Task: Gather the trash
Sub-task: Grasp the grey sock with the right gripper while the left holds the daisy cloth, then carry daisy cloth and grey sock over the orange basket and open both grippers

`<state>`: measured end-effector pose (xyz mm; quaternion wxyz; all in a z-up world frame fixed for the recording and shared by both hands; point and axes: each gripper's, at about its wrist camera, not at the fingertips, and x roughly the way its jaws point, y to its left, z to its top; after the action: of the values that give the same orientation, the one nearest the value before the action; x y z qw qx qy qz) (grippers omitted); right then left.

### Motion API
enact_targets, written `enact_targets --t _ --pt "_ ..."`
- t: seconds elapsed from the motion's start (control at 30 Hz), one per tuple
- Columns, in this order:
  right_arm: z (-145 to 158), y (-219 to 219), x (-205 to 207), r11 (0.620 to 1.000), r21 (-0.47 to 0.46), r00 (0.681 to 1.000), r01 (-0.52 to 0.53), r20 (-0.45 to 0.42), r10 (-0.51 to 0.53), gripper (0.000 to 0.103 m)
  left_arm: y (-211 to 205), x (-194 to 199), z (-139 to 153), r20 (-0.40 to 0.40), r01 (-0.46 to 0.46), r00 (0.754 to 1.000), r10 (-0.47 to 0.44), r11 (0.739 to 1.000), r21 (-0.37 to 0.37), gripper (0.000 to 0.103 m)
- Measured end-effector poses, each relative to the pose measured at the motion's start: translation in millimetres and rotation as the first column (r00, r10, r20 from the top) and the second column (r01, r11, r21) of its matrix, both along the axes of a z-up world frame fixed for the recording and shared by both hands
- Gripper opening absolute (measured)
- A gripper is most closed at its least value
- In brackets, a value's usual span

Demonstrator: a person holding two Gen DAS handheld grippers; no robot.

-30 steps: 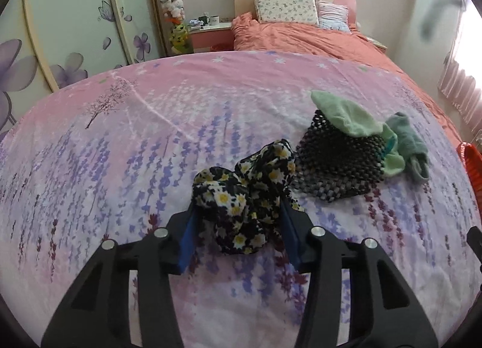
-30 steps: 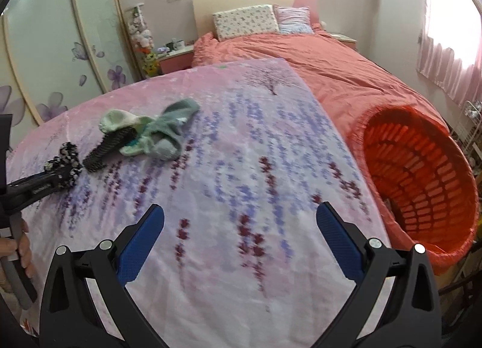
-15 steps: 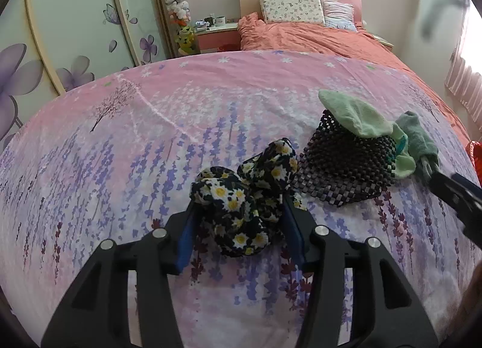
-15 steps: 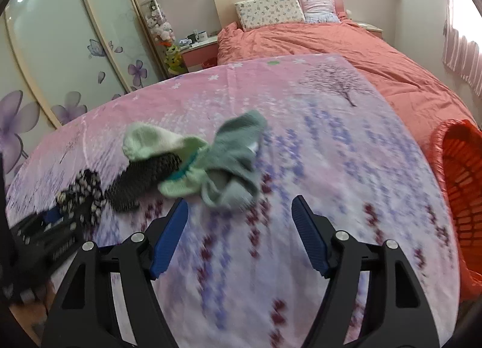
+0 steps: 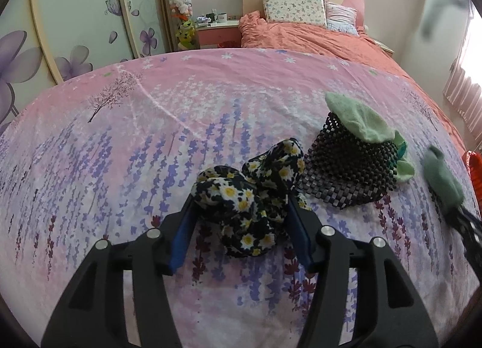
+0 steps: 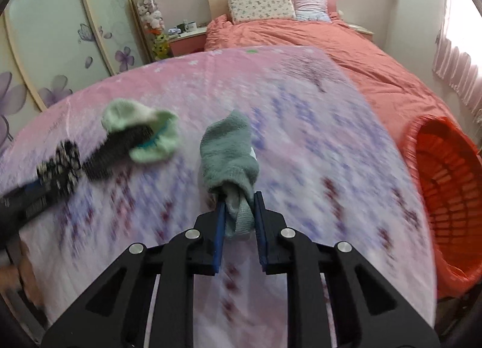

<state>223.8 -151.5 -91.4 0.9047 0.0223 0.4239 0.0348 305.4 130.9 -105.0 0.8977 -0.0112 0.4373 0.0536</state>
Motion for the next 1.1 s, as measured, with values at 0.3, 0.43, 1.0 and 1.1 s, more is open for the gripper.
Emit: enact_targets --t 0.3,0.43,1.0,1.1 --pt "-1.2 -9.2 -16.8 0.999 -0.048 1.0 0.011 -0.001 -0.011 0.019 -4.3 -1.0 1.1 0.0 -0.005 1.0 0.005 1.0 0.007 0.058" --pt "-1.6 -11.5 -15.4 1.0 -0.025 1.0 0.016 -0.002 -0.016 0.019 -2.5 -1.8 0.3 -0.002 -0.01 1.0 0.01 1.0 -0.025 0.06" --pt "-3.0 -15.0 -13.7 1.0 -0.004 1.0 0.014 -0.004 -0.014 0.019 -4.1 -2.7 1.3 -0.004 -0.018 1.0 0.018 1.0 -0.024 0.063" --pt "-3.0 -15.8 -14.7 1.0 -0.003 1.0 0.014 -0.003 -0.014 0.019 -2.4 -3.0 1.1 -0.004 -0.018 1.0 0.018 0.999 -0.029 0.063"
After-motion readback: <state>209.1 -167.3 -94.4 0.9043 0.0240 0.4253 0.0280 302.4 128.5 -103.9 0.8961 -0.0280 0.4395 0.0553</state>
